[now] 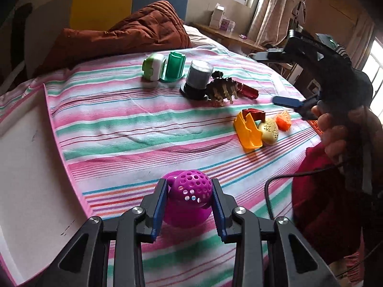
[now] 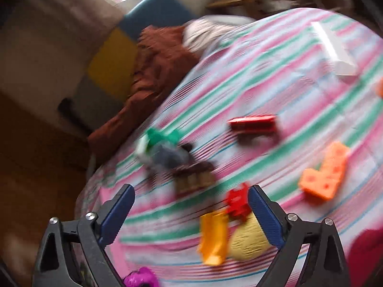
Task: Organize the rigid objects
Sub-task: 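Carry the magenta toy toward the tray with the left gripper while the right gripper grasps the brown fluted piece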
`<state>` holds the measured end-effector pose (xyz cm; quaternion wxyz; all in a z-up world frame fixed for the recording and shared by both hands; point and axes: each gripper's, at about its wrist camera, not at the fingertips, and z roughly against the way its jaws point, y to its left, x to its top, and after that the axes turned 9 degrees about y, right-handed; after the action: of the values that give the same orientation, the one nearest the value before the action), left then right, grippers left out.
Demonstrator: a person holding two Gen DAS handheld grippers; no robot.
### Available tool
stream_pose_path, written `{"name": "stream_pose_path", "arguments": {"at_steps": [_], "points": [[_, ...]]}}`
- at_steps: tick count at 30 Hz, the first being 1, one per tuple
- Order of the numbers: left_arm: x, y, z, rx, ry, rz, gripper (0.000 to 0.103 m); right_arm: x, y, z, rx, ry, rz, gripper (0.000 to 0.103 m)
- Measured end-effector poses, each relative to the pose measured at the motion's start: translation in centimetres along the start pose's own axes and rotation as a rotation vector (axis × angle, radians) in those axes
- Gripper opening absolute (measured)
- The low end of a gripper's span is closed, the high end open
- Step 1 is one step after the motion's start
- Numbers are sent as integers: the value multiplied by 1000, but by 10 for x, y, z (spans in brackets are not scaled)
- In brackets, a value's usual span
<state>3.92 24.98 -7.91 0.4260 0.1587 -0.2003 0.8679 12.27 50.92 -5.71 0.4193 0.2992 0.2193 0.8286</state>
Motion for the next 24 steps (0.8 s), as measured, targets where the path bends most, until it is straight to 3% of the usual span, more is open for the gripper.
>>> {"name": "stream_pose_path", "arguments": {"at_steps": [5, 11, 15, 19, 20, 24], "points": [[-6, 1, 10, -1, -13, 5, 35, -10, 26, -24, -109, 100, 152, 72], [-10, 2, 26, 6, -49, -6, 35, -7, 30, -25, -180, 85, 166, 72], [-11, 8, 34, 2, -66, 12, 35, 19, 52, -24, -260, 43, 204, 68], [-13, 15, 40, 0, -76, 35, 35, 42, 59, -47, -339, 87, 227, 51], [-13, 17, 42, 1, -79, 41, 35, 43, 58, -56, -353, 118, 230, 43], [-18, 24, 46, 3, -84, 59, 35, 23, 63, -64, -375, 159, 284, 40]]}}
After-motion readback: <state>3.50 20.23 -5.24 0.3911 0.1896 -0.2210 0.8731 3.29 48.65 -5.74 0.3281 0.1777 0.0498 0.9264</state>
